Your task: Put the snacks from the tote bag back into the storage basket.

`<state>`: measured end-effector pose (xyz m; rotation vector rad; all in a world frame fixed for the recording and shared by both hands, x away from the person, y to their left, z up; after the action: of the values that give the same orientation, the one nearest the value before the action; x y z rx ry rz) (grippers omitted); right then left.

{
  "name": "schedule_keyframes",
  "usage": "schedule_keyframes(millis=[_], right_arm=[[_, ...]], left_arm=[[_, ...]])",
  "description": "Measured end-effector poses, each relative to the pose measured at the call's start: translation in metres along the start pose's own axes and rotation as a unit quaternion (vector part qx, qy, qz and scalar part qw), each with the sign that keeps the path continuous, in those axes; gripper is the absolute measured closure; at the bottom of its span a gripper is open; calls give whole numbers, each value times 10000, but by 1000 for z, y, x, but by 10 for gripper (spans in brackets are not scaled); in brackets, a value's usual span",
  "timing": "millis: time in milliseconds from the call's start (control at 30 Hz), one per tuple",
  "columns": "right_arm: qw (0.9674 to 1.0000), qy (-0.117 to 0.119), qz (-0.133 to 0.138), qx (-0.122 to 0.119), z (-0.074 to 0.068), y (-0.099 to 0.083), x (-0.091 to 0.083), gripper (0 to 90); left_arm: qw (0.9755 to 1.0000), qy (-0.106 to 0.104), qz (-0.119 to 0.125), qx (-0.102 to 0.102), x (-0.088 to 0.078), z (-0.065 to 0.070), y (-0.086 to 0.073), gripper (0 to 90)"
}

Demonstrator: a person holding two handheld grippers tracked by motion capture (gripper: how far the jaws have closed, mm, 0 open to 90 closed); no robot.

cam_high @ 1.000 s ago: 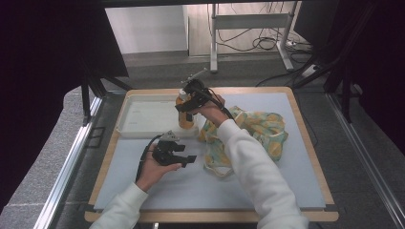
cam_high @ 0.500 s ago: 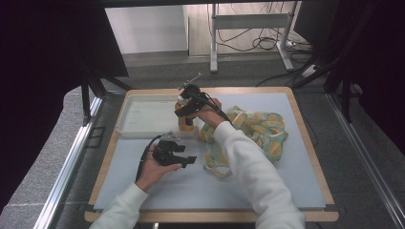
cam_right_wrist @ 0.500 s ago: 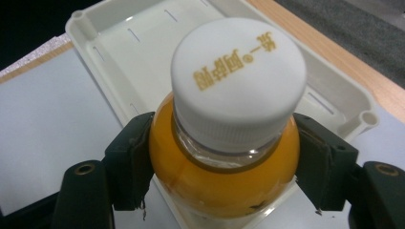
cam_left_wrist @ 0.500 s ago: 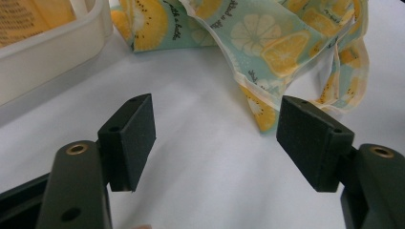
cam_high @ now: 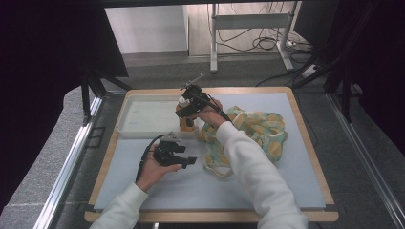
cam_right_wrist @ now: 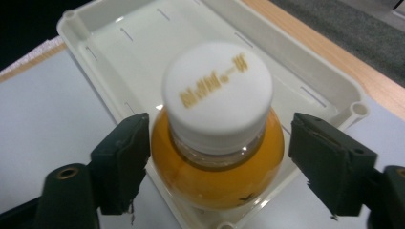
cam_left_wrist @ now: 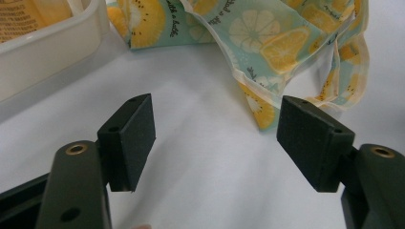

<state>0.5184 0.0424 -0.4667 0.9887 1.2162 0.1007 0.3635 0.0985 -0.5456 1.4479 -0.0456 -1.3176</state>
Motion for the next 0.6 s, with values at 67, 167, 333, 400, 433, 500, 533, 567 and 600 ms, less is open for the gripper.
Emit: schedule_keyframes(millis=[67,167,333,400,433,500,533,567,600], right_arm=[[10000,-17,63,6,0,2,-7,195],[9998,13,175,52,1,4,-19,190],[9998,40,212,-16,2,-3,-35,195],[9997,48,247,-32,2,-7,-41,209],[9996,72,260,-44,2,-9,-45,217],[9996,82,282,-56,2,-14,-52,229],[9995,88,310,-67,3,-17,-55,240],[9994,108,325,-49,3,-20,-59,252],[9993,113,341,-53,4,-23,-63,258]], left_arm=[[10000,10,14,-24,0,0,0,291],[10000,10,34,-27,0,-1,0,291],[10000,50,50,-34,1,-1,1,291],[10000,56,57,-10,2,-1,1,291],[10000,55,50,12,2,-2,1,291],[10000,69,55,-8,3,-3,1,292],[10000,80,59,-9,3,-3,1,292],[9999,84,56,-23,3,-3,0,292],[9999,95,57,-41,3,-3,0,292]])
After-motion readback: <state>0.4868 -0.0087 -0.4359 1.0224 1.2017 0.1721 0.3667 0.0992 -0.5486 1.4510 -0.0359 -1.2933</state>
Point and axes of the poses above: each handheld gripper's, and its own axes: x roughly forward along the jaws, y roughly out of its top, z roughly to its right, the point moved 6 cm from there along x, roughly forward along the jaws, and after that the axes turned 1 degree about -x, right-handed, at the moved point
